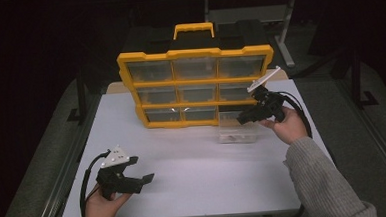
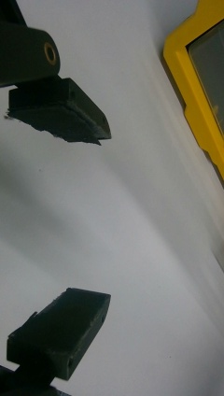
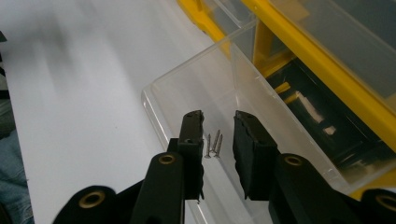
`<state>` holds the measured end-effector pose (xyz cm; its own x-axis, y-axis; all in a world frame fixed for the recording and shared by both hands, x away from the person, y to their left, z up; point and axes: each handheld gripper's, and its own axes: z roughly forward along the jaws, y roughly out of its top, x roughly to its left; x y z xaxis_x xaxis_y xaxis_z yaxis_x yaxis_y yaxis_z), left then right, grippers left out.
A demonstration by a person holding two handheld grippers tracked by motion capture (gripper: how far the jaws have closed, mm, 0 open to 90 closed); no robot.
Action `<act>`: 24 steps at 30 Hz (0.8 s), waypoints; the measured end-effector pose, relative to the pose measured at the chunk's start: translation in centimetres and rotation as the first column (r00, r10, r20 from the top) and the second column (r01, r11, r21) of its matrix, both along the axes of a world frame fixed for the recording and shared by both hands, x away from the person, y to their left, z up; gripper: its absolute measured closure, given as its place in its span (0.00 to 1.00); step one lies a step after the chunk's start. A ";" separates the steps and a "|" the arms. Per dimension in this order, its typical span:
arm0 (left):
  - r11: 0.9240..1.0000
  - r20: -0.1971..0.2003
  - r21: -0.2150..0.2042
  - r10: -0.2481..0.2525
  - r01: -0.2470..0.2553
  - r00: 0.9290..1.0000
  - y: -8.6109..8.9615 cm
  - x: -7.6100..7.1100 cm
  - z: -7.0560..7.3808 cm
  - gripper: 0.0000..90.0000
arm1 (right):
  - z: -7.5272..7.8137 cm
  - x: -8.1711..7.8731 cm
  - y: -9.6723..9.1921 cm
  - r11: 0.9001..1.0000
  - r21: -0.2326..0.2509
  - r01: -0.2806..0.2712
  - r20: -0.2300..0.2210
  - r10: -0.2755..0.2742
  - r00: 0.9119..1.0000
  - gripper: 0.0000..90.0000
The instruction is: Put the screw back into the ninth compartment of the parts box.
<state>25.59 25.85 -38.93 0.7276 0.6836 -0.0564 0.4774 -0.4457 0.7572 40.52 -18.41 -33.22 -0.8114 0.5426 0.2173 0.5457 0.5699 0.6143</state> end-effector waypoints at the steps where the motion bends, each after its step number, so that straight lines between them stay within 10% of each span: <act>1: 1.000 0.003 0.001 -0.001 0.001 1.000 0.0 0.0 0.0 0.19 | 0.1 -0.1 -0.1 1.000 0.002 0.004 0.001 -0.004 1.000 0.77; 24: 1.000 0.006 -0.004 -0.002 0.002 1.000 -0.1 0.0 0.2 0.19 | 1.2 -3.4 -2.2 0.999 0.036 0.032 0.050 -0.034 0.998 0.59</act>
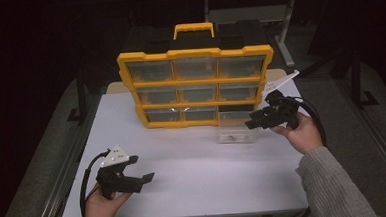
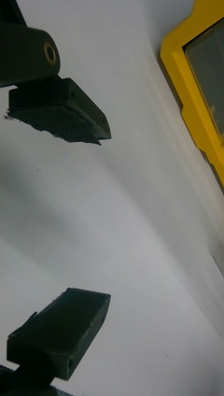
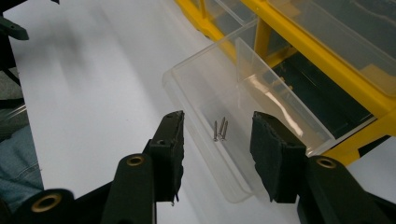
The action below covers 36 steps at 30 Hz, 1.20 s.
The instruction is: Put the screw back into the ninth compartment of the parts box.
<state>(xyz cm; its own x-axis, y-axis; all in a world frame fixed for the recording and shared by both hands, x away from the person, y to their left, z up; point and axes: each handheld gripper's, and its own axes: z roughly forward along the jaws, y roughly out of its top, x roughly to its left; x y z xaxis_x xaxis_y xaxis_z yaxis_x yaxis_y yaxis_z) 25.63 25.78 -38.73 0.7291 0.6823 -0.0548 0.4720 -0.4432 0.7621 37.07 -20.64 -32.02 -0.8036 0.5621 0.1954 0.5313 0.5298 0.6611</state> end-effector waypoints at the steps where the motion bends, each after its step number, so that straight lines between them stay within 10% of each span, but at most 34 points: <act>1: 1.000 0.001 0.001 0.000 0.000 1.000 0.0 0.0 0.0 0.19 | 0.0 -0.2 -0.1 1.000 -0.002 0.005 0.007 -0.005 1.000 0.58; 14: 1.000 0.001 -0.006 0.004 -0.004 1.000 0.0 -0.2 0.1 0.19 | -0.6 -2.7 -2.4 0.998 0.010 0.061 0.061 -0.061 0.996 0.40; 36: 1.000 -0.008 -0.008 -0.013 0.013 1.000 0.0 -0.1 -0.3 0.16 | -5.7 -5.1 -4.3 0.986 0.007 0.165 0.002 -0.165 0.986 0.22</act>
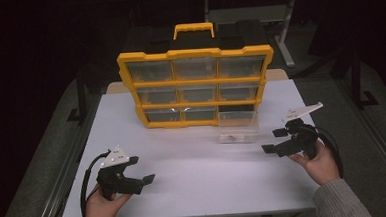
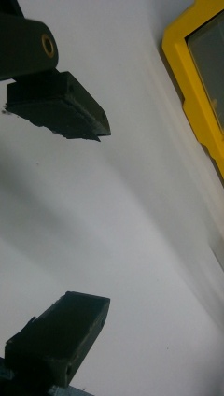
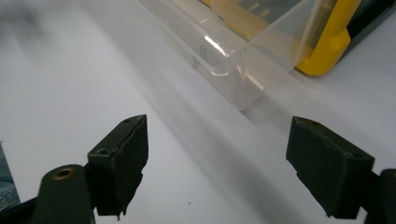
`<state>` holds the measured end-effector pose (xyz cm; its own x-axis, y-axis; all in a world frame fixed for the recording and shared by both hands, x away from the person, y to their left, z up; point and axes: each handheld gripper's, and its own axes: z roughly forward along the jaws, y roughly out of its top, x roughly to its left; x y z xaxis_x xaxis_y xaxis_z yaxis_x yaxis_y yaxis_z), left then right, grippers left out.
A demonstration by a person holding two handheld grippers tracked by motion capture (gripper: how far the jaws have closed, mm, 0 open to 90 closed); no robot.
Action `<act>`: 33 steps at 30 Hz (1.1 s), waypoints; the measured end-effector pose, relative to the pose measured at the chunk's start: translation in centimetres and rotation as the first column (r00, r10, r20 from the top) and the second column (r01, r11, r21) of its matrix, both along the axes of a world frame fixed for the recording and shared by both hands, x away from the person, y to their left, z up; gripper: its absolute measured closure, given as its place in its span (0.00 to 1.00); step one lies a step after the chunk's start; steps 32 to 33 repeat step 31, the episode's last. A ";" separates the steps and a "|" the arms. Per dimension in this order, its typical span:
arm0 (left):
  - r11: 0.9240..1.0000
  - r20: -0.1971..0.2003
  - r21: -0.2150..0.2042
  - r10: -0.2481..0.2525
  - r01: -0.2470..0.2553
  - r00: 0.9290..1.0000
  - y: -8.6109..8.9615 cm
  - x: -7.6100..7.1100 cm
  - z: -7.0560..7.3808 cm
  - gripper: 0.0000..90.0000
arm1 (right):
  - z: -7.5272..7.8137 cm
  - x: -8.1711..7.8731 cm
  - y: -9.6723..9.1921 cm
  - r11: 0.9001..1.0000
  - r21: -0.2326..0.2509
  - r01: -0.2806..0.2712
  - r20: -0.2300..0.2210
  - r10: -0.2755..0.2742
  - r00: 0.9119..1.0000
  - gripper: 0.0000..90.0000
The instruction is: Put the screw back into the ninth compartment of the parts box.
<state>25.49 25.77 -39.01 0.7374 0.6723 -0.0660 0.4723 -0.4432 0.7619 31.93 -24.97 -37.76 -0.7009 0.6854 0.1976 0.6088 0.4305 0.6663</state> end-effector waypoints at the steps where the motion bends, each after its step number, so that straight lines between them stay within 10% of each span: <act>1: 1.000 -0.001 0.000 0.001 -0.001 1.000 0.0 0.0 -0.1 0.16 | -0.1 -0.1 -0.1 1.000 -0.003 -0.003 0.006 0.003 1.000 0.22; 33: 0.999 -0.022 0.038 -0.020 0.021 1.000 -0.3 0.3 -1.3 0.17 | -2.6 -2.8 -1.1 0.998 0.038 0.043 0.037 -0.044 0.998 0.21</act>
